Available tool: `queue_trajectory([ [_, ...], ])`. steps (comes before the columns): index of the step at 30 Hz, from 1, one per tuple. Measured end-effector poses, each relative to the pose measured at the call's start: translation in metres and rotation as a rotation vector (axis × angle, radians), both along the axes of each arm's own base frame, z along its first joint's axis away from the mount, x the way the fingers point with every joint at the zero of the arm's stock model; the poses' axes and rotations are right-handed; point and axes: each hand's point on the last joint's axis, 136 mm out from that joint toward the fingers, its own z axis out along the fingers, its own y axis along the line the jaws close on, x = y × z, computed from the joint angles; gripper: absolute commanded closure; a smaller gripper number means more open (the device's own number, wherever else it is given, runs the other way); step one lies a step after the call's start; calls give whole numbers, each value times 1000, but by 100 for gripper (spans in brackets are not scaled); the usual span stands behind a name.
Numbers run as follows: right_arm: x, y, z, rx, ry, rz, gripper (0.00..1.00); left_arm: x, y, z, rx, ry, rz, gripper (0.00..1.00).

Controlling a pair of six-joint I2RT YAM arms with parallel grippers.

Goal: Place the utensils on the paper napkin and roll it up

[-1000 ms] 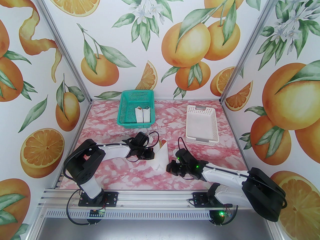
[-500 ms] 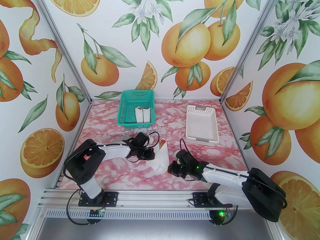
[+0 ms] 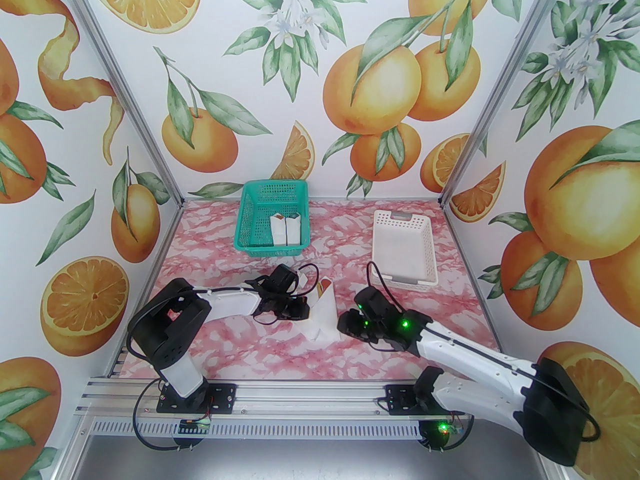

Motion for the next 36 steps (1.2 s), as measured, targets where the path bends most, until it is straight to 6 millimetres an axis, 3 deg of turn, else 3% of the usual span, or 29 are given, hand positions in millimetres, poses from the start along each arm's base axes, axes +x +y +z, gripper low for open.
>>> queue_trajectory([
  [6,21,9,4,-114,-11,47,35,0,0,0,-2,-2,0,98],
  [14,42,29,-16,-276,12,140,23,0,0,0,-4,-3,0,98],
  [27,51,38,-52,-428,24,202,19,0,0,0,-5,-5,0,98],
  [36,58,39,-59,-455,7,195,20,1,0,0,-3,-6,7,98],
])
